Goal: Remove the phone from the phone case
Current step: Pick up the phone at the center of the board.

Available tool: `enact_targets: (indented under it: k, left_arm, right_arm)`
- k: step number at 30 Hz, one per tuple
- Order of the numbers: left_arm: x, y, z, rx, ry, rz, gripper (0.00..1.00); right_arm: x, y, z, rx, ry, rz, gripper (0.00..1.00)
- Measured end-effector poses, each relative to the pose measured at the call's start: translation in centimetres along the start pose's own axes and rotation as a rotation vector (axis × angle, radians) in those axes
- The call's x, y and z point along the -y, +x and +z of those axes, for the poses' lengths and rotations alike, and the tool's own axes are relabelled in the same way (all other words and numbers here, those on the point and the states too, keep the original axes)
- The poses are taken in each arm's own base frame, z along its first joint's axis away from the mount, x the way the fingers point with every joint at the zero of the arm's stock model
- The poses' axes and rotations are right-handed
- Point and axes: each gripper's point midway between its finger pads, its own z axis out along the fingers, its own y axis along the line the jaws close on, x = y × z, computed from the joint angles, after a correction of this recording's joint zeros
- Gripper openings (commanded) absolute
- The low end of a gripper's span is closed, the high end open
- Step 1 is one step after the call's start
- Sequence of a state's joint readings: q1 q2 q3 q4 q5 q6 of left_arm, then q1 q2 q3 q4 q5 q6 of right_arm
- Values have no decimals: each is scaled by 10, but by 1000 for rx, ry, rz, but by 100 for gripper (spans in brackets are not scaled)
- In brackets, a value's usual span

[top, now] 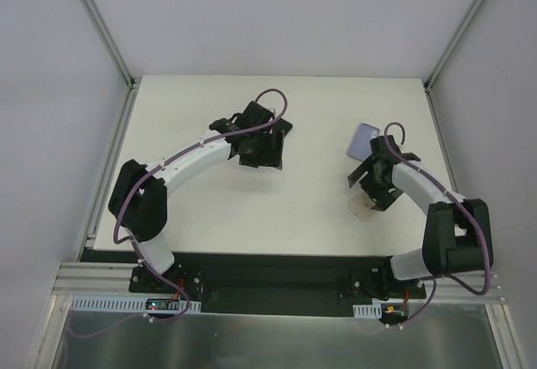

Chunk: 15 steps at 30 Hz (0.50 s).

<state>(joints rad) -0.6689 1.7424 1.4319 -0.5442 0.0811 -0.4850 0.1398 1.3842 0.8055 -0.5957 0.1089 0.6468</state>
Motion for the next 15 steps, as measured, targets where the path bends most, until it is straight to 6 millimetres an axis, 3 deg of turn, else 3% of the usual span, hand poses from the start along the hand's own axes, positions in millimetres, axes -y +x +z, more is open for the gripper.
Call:
enact_targets:
  k: [6,15]
  left_arm:
    - [-6,18,-1,-14,21,-6,73]
    - [2,18,-16,14,74,0,72]
  right_arm:
    - [-7,2,11,0,65,-38,96]
    - [17,5,4,48,146,-69,96]
